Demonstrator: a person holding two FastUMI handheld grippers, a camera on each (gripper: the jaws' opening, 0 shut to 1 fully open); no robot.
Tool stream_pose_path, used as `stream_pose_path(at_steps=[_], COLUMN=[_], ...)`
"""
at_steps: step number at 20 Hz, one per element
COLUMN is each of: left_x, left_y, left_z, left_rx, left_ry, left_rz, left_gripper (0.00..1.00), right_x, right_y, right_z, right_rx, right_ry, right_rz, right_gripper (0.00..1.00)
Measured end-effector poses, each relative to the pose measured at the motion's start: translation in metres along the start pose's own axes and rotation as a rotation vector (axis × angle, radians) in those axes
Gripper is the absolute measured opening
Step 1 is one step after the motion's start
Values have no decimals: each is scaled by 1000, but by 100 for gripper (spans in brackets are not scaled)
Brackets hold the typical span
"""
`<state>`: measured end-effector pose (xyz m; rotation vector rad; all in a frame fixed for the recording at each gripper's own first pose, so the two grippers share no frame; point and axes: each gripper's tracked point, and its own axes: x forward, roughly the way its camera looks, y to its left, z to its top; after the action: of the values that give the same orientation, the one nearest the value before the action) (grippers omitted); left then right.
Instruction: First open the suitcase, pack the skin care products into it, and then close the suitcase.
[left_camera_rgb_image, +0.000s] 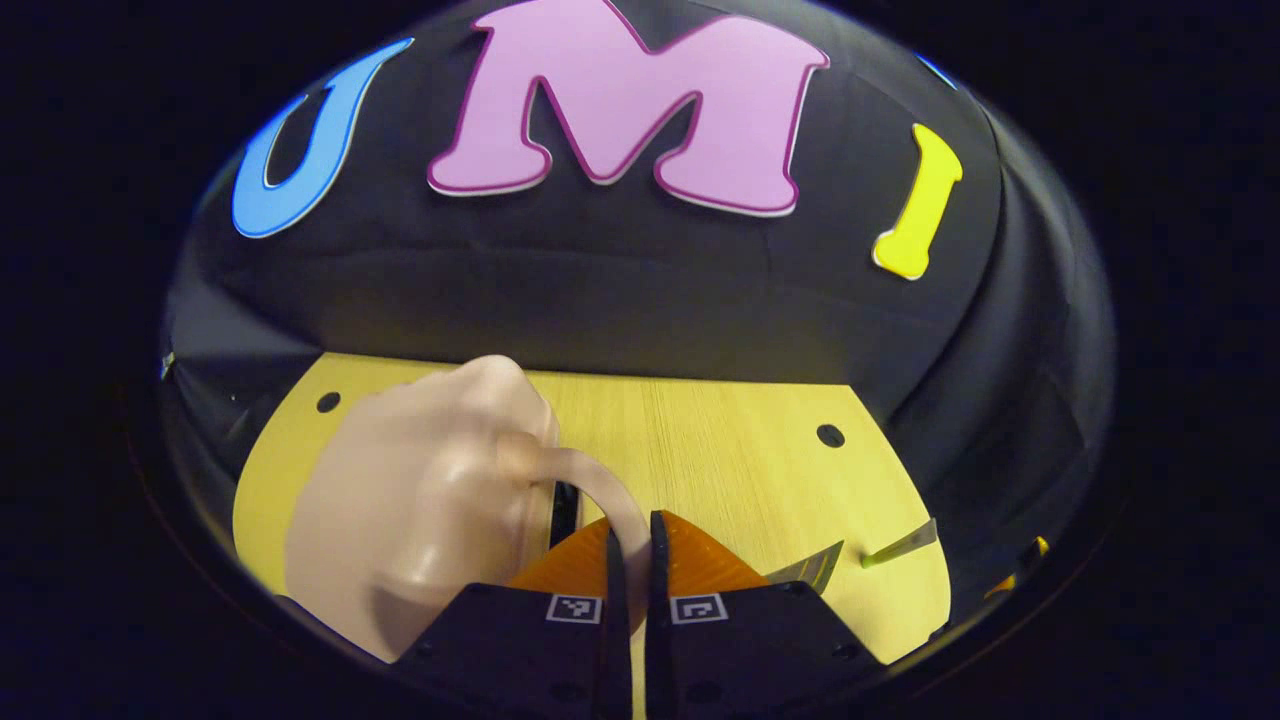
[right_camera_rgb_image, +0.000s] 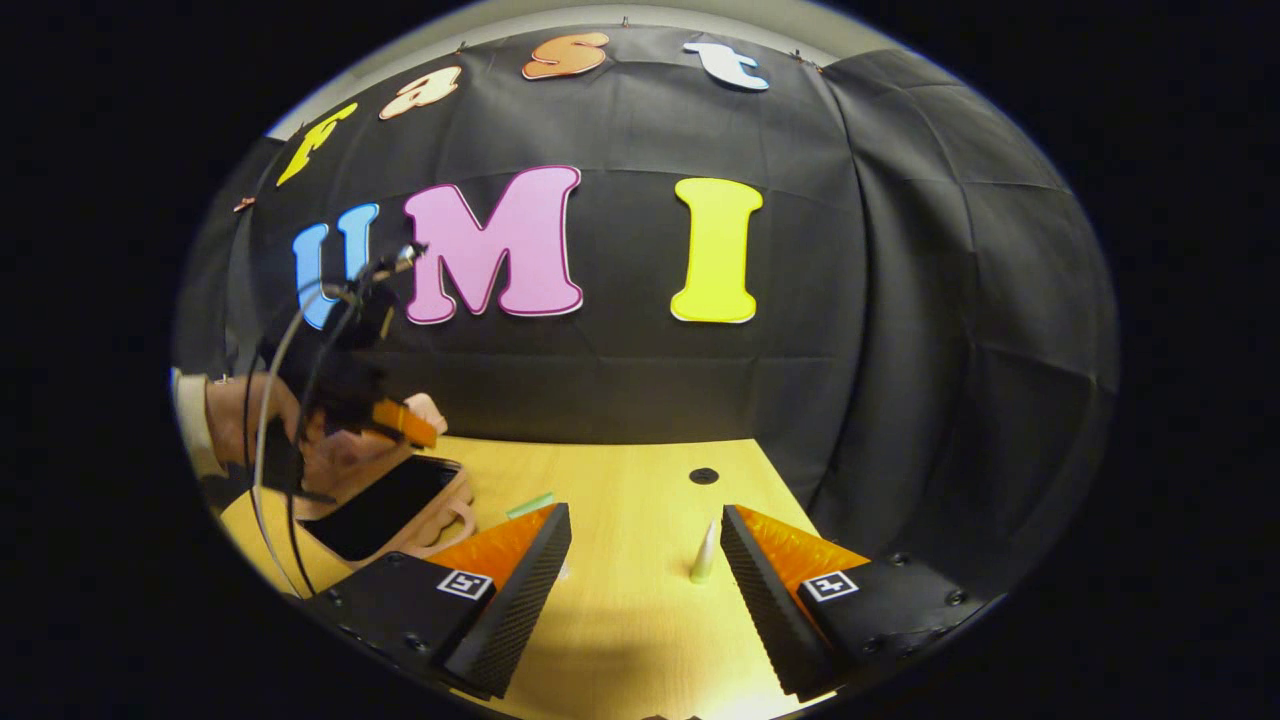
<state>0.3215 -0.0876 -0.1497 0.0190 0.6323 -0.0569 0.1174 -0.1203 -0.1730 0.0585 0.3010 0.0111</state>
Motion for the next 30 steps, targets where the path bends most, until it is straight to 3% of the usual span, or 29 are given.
stream_pose_path(at_steps=[5,8,9,12,16,18,25,27,28,30], left_x=[-65,-87,-91,-99,-70,-50,14,23,25,14], left_y=[119,201,229,337,430,466,543,554,558,565], left_z=[78,94,98,102,68,44,-35,-56,-63,-42], left_rx=[10,59,71,144,60,-14,-147,-200,-214,-224], left_ry=[-105,-125,-133,-141,-97,-69,36,48,43,-60], left_rz=[109,206,238,432,467,447,426,428,440,482], left_gripper=[10,7,10,10,10,10,10,12,20,28], right_x=[13,24,29,39,50,56,74,74,73,70], right_y=[37,50,53,64,82,92,109,107,105,97], right_z=[4,8,8,6,-4,-12,-20,-25,-25,-24], right_rx=[-3,-30,-34,-13,-14,-17,-19,-40,-49,-59], right_ry=[-17,-22,-15,16,55,87,99,102,99,96], right_rz=[109,140,144,145,138,132,75,61,51,29], right_gripper=[96,96,96,96,96,96,96,96,96,96])
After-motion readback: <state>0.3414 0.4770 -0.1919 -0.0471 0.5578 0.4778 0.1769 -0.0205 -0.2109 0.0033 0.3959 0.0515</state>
